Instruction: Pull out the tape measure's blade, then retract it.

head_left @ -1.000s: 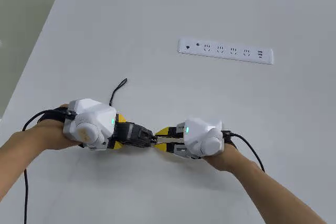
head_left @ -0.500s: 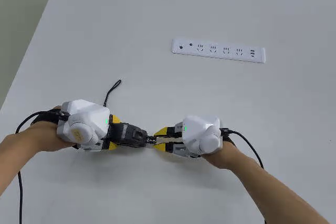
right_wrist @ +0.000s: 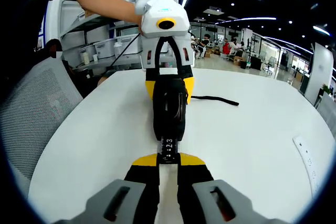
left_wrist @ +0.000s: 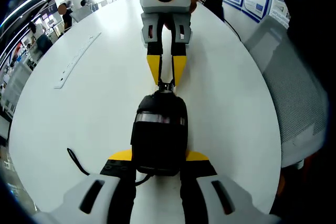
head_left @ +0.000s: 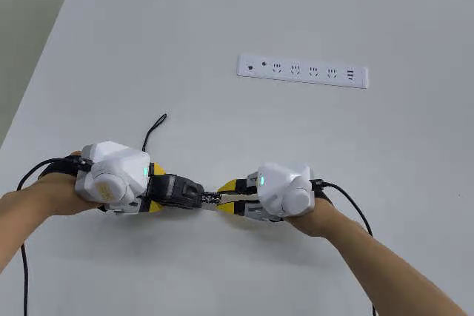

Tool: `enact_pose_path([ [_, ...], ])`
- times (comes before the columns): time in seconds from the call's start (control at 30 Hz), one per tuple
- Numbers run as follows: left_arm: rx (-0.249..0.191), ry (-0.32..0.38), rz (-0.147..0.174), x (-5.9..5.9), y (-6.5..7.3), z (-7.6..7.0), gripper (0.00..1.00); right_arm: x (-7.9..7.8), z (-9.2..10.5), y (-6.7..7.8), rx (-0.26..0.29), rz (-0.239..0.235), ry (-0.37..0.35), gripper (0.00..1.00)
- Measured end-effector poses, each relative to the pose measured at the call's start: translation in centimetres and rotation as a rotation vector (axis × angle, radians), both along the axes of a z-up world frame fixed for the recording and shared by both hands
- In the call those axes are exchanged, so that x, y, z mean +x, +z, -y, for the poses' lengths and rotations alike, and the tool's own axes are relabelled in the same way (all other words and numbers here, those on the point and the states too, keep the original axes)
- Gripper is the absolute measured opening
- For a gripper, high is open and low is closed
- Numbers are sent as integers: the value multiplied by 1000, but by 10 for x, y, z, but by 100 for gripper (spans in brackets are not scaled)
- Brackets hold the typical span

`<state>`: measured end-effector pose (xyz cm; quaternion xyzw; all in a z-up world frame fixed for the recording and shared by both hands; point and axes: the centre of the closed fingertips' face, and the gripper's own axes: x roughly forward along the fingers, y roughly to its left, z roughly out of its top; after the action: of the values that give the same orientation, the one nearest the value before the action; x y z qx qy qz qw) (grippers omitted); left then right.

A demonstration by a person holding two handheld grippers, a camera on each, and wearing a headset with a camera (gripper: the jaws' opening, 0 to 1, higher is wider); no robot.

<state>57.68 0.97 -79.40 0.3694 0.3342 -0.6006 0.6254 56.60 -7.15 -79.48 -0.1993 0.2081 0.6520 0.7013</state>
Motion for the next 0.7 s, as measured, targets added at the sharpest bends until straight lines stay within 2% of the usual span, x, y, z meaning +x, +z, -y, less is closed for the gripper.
enact_pose_path([
  [0.7,4,5,-1,0,0,1,28,0,13,1,-19,2,2,10],
])
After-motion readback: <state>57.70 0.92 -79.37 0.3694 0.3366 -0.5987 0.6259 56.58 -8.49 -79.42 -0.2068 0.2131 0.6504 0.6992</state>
